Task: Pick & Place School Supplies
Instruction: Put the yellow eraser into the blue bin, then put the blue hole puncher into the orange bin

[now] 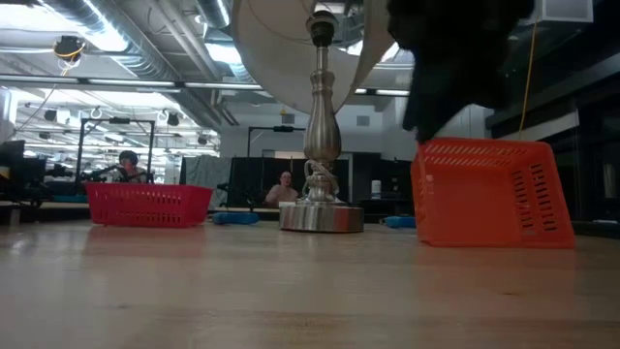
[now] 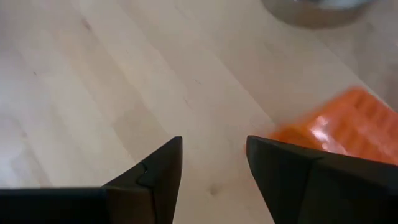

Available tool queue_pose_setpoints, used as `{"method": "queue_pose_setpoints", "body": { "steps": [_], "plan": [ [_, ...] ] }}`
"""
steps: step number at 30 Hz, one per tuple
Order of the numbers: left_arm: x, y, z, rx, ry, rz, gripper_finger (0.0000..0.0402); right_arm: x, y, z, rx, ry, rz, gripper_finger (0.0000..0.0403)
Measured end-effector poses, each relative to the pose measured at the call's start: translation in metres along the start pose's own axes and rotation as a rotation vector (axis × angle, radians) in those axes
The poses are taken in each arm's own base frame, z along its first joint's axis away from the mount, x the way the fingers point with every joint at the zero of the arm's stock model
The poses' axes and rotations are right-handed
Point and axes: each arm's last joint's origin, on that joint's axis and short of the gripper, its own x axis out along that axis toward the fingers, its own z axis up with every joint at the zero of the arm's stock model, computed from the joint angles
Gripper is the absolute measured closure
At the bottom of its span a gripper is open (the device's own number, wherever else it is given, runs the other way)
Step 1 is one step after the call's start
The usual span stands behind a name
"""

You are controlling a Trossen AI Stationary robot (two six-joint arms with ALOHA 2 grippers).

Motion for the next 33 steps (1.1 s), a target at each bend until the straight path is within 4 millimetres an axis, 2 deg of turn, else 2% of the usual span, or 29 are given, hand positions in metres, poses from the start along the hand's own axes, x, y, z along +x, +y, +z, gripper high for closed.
{"method": "queue_pose_setpoints", "body": {
  "steps": [2,9,14,19,21,26,29,33],
  "plan": [
    [0.0,0.0,-0.001,0.003,0.002,0.0,0.037,0.0,-0.004,-0.005,0.013,0.012,-0.012,0.0225],
    [-0.001,0.001,-0.003,0.021,0.0,-0.015,0.0279,-0.013,-0.027,-0.021,0.041,0.035,-0.044,0.0232],
    [-0.001,0.001,-0.003,0.025,-0.001,-0.019,0.0243,-0.006,-0.052,-0.026,0.054,0.048,-0.097,0.0232],
    [-0.001,0.0,-0.003,0.014,-0.026,-0.045,0.023,0.005,-0.078,-0.015,0.076,0.023,-0.163,0.0232],
    [-0.001,-0.002,-0.004,0.008,-0.034,-0.069,0.023,0.004,-0.086,-0.007,0.093,0.001,-0.165,0.0232],
    [-0.002,-0.006,-0.005,-0.008,-0.088,-0.152,0.0233,-0.014,-0.1,0.01,0.138,-0.102,-0.156,0.0232],
    [-0.003,-0.008,-0.005,-0.007,-0.17,-0.228,0.0233,-0.028,-0.109,0.015,0.155,-0.156,-0.175,0.0232],
    [-0.005,-0.008,-0.005,-0.002,-0.277,-0.306,0.0233,-0.036,-0.123,0.022,0.197,-0.177,-0.216,0.0232]
  ]
}}
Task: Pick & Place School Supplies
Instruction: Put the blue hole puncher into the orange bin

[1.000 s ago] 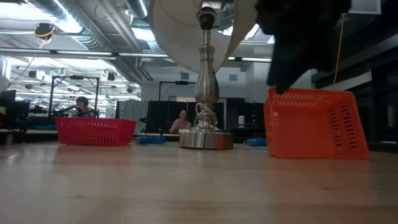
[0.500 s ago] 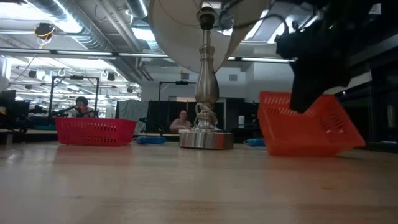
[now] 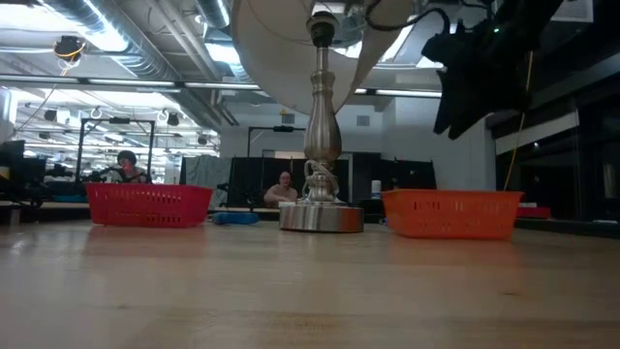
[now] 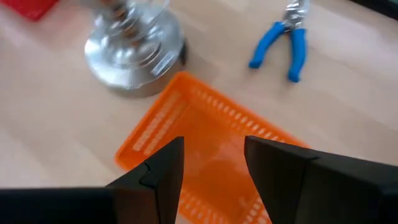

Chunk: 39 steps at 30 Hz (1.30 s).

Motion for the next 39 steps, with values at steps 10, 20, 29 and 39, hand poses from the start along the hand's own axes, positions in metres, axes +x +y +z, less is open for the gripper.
{"method": "queue_pose_setpoints", "body": {
  "steps": [10,20,29,39],
  "plan": [
    [0.002,-0.022,-0.004,0.044,0.007,-0.19,0.0233,0.022,-0.038,0.038,0.124,0.025,-0.092,0.0232],
    [0.007,-0.033,0.001,0.001,0.013,-0.233,0.0233,0.032,-0.079,0.067,0.198,0.051,-0.087,0.0232],
    [0.012,-0.035,0.007,-0.011,0.014,-0.212,0.0233,0.087,-0.121,0.09,0.285,0.216,0.064,0.0236],
    [0.019,-0.04,0.017,-0.053,-0.005,-0.204,0.0233,0.137,-0.119,0.081,0.2,0.318,0.046,0.0239]
  ]
}}
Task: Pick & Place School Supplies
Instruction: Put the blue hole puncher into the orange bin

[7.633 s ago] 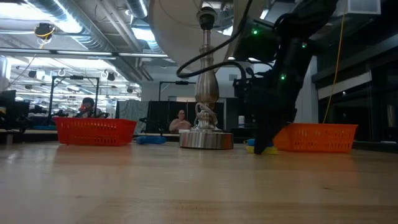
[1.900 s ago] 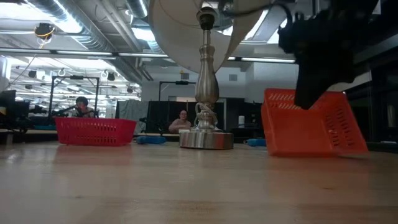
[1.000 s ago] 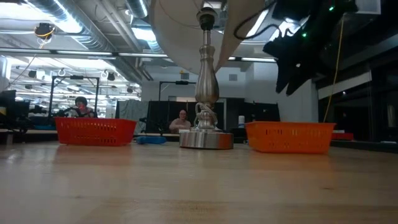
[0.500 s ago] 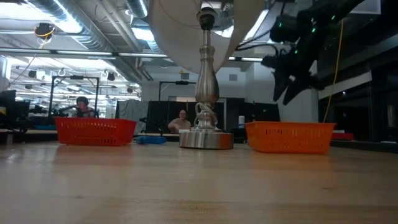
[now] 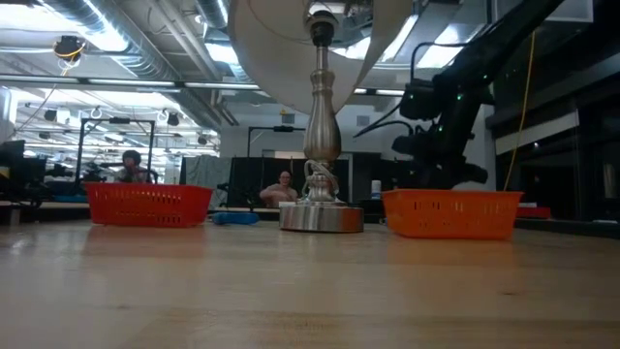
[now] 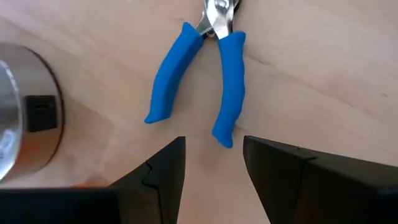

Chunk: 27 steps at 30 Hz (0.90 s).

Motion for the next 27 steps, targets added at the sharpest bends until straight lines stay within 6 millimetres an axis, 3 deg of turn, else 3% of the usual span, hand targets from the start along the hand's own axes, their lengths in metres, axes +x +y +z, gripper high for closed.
{"method": "queue_pose_setpoints", "body": {
  "steps": [19,23,27],
  "plan": [
    [0.004,-0.002,0.004,-0.032,-0.007,-0.002,0.0233,0.041,-0.007,0.005,0.004,0.029,-0.068,0.0244],
    [0.004,-0.003,0.004,-0.036,-0.008,-0.004,0.0233,0.045,-0.008,0.005,0.01,0.031,-0.082,0.0271],
    [0.004,-0.003,0.004,-0.04,-0.007,-0.009,0.0233,0.045,-0.009,0.007,0.024,-0.012,-0.122,0.0339]
  ]
}}
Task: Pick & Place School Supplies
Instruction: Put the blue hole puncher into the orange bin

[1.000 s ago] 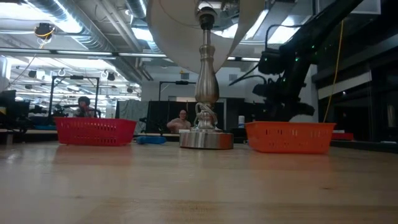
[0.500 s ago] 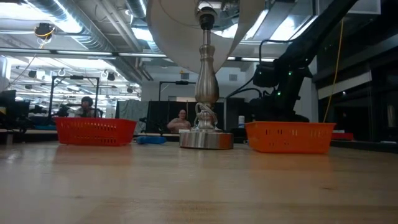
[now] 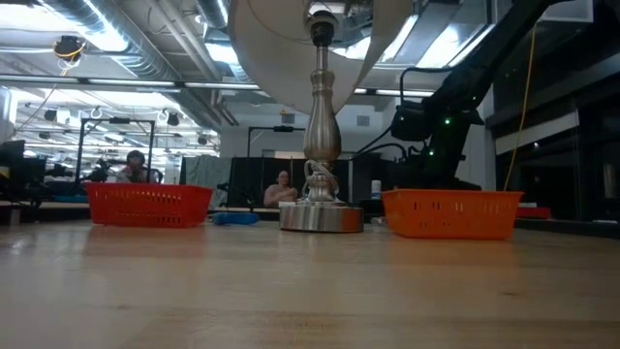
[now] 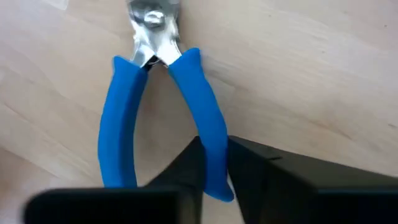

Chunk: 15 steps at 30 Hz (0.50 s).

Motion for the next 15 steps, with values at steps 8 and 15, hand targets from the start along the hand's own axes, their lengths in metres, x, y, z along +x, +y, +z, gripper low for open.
{"method": "queue_pose_setpoints", "body": {
  "steps": [8,15],
  "plan": [
    [0.0,0.0,0.0,-0.002,-0.007,-0.004,0.0233,-0.015,-0.013,0.007,0.043,-0.075,-0.072,0.0365],
    [0.0,0.0,0.001,0.035,-0.011,-0.004,0.0233,-0.076,-0.024,0.005,0.07,-0.17,-0.05,0.0365]
  ]
}}
